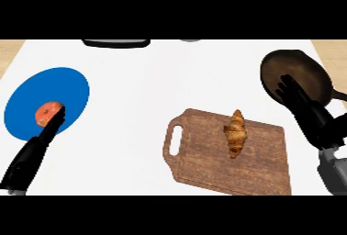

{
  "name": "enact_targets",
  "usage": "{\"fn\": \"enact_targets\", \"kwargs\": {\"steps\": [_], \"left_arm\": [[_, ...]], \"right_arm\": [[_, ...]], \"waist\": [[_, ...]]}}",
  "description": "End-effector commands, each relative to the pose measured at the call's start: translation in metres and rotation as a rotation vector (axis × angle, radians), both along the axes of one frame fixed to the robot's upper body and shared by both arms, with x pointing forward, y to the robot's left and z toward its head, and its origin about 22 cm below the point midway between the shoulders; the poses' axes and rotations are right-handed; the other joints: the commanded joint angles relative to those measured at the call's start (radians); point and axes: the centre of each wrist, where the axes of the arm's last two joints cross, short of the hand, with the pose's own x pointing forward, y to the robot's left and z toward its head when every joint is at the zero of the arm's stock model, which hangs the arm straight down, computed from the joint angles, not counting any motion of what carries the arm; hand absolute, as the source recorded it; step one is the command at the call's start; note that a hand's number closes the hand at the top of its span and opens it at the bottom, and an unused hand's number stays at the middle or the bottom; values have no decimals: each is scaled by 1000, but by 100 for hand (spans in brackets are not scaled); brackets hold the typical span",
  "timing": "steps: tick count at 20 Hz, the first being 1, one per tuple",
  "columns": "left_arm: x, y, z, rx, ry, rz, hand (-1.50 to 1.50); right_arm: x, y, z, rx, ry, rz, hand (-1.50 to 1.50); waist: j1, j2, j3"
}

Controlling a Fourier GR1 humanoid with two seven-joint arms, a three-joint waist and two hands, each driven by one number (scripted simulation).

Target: Pick the croissant from the cutting board and place it in the pan

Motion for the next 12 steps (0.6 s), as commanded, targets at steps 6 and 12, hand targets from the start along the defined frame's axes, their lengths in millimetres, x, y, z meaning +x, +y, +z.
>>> {"fn": "enact_targets", "kwargs": {"steps": [6, 12], "left_arm": [[58, -38, 41, -311, -206, 109, 0], [54, -41, 34, -352, -140, 181, 0]], "right_arm": [[20, 25, -20, 54, -59, 417, 150], [-28, -38, -39, -315, -404, 10, -150]], "waist": [[17, -18, 30], [-47, -41, 28]]}}
